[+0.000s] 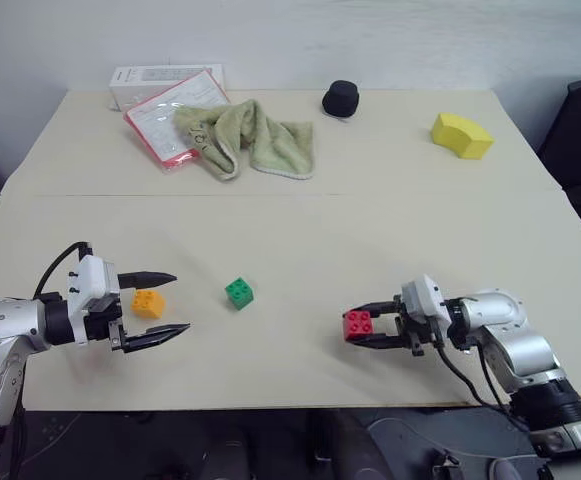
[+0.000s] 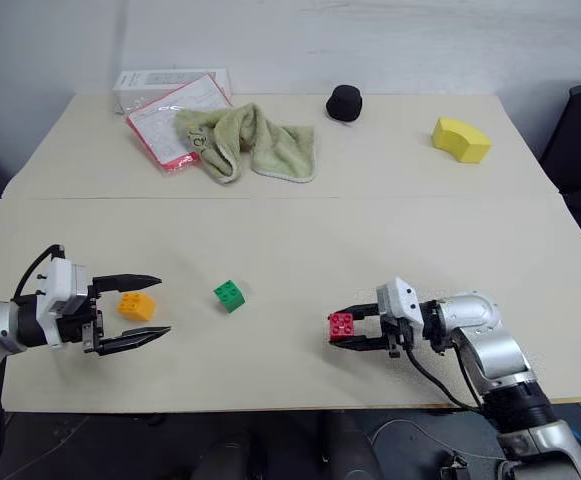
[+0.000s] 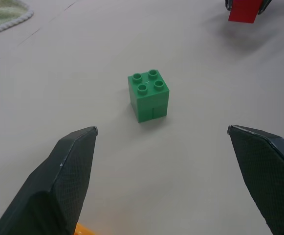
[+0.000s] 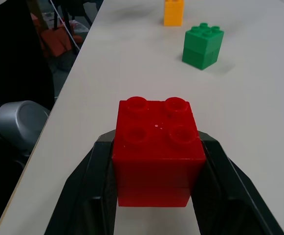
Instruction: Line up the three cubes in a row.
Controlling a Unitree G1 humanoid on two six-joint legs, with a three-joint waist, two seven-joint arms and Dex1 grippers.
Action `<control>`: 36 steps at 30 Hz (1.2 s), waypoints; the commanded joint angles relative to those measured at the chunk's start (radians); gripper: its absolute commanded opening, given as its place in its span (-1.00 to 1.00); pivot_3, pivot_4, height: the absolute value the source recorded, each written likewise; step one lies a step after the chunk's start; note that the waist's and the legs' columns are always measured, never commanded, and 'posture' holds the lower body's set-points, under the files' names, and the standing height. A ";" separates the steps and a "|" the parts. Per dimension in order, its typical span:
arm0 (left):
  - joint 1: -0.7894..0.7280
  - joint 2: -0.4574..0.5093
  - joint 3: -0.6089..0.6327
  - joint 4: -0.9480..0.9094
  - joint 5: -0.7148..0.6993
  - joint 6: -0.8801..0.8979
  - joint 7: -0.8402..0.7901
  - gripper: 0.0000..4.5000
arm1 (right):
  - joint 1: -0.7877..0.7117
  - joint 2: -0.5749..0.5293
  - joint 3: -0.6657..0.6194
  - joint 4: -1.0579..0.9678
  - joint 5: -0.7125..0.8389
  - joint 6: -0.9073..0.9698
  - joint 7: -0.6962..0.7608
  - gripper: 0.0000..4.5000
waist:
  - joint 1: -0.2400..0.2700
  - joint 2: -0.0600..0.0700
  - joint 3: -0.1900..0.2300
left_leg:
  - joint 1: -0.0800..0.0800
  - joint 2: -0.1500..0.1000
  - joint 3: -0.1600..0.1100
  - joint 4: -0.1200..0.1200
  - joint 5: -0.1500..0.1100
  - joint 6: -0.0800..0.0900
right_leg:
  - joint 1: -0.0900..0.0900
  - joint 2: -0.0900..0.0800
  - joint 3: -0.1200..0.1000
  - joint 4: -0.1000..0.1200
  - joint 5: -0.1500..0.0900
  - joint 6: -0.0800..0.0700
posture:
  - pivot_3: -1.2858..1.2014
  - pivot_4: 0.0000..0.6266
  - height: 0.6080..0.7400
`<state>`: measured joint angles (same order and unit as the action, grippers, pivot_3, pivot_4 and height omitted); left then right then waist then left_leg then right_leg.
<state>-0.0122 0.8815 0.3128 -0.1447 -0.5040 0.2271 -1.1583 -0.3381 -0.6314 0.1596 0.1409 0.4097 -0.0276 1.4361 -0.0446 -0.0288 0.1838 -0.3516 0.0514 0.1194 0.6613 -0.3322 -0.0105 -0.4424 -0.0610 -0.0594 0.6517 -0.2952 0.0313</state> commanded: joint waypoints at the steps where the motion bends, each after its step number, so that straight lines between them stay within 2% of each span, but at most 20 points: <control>1: 0.012 0.003 0.015 -0.025 -0.006 -0.008 -0.003 1.00 | -0.042 0.048 -0.002 0.091 -0.021 -0.065 0.014 -0.33 | 0.000 0.000 0.000 | 0.000 0.000 0.000 0.000 0.000 0.000 | 0.000 0.000 0.000 0.000 0.000 0.000 | 0.03 -0.52 1.00; 6: 0.012 0.009 0.018 -0.020 -0.007 -0.007 -0.008 1.00 | -0.080 0.074 0.022 0.194 -0.081 -0.104 0.034 -0.33 | 0.009 0.000 0.000 | 0.000 0.000 0.000 0.001 0.001 -0.003 | 0.000 0.000 0.000 0.000 0.000 0.000 | 0.03 -0.52 1.00; 10: 0.011 0.015 0.025 -0.010 -0.007 -0.010 -0.016 1.00 | -0.081 0.087 0.005 0.177 -0.055 -0.073 0.020 0.26 | 0.012 0.000 0.000 | 0.000 0.000 0.000 0.002 0.001 -0.003 | 0.000 -0.001 0.000 0.001 0.000 0.000 | 0.03 -0.52 1.00; 15: 0.003 0.013 0.107 0.070 -0.011 -0.035 0.005 1.00 | -0.042 0.029 -0.036 0.039 -0.027 -0.061 0.031 0.99 | 0.016 0.001 0.000 | -0.001 0.000 0.000 0.002 0.001 -0.003 | 0.000 -0.001 0.000 0.001 0.000 0.000 | 0.03 -0.52 1.00; 18: 0.066 0.054 0.183 0.122 0.005 -0.058 -0.042 1.00 | 0.003 -0.019 -0.127 -0.080 0.039 -0.011 -0.012 0.99 | 0.011 0.001 0.000 | -0.001 0.000 0.000 0.002 0.000 -0.003 | 0.000 -0.001 0.000 0.001 0.000 0.000 | 0.03 -0.52 1.00; 22: 0.177 0.119 0.309 0.268 0.025 -0.095 -0.109 1.00 | 0.178 -0.072 -0.250 -0.237 0.088 0.011 -0.076 0.99 | 0.017 0.000 0.000 | -0.001 0.002 -0.001 0.002 -0.001 -0.005 | -0.001 0.000 -0.003 -0.001 -0.001 -0.002 | 0.03 -0.52 1.00; 25: 0.221 0.126 0.359 0.396 0.045 -0.117 -0.100 1.00 | 0.315 -0.023 -0.343 -0.277 0.125 -0.071 -0.117 0.99 | 0.019 0.000 0.000 | -0.001 0.002 -0.001 0.001 -0.003 -0.001 | 0.000 0.000 -0.003 -0.001 -0.002 -0.003 | 0.03 -0.52 1.00; 27: 0.241 0.114 0.350 0.403 0.050 -0.126 -0.107 1.00 | 0.379 0.019 -0.390 -0.268 0.140 -0.137 -0.135 0.99 | 0.018 0.000 0.000 | 0.000 0.002 -0.001 0.002 -0.004 -0.001 | 0.001 0.000 -0.003 -0.001 -0.001 -0.002 | 0.03 -0.52 1.00; 30: 0.237 0.096 0.327 0.350 0.032 -0.105 -0.102 1.00 | 0.428 0.009 -0.404 -0.290 0.165 -0.078 -0.164 0.99 | 0.018 0.000 0.000 | 0.001 0.001 -0.001 0.002 -0.004 0.000 | 0.002 -0.002 -0.003 0.000 -0.001 -0.002 | 0.03 -0.52 1.00; 33: 0.199 0.066 0.264 0.183 -0.025 -0.020 -0.067 1.00 | 0.440 0.026 -0.421 -0.340 0.215 -0.054 -0.194 0.99 | 0.019 0.000 0.000 | 0.001 0.002 -0.002 0.002 -0.004 0.000 | 0.002 -0.001 -0.003 0.000 -0.001 -0.002 | 0.03 -0.52 1.00; 36: 0.109 0.018 0.149 -0.022 -0.062 0.092 0.038 1.00 | 0.441 0.041 -0.415 -0.387 0.215 -0.073 -0.220 0.99 | 0.022 0.000 0.000 | 0.001 0.002 -0.002 0.002 -0.004 -0.001 | 0.003 -0.002 -0.003 0.001 -0.001 -0.002 | 0.03 -0.52 1.00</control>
<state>0.1192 0.9006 0.4940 -0.0680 -0.5300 0.2742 -1.1686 0.1009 -0.5974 -0.2417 -0.2037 0.6045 -0.0866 1.2280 -0.0228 -0.0287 0.1837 -0.3504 0.0529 0.1171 0.6635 -0.3357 -0.0114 -0.4390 -0.0626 -0.0620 0.6523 -0.2960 0.0296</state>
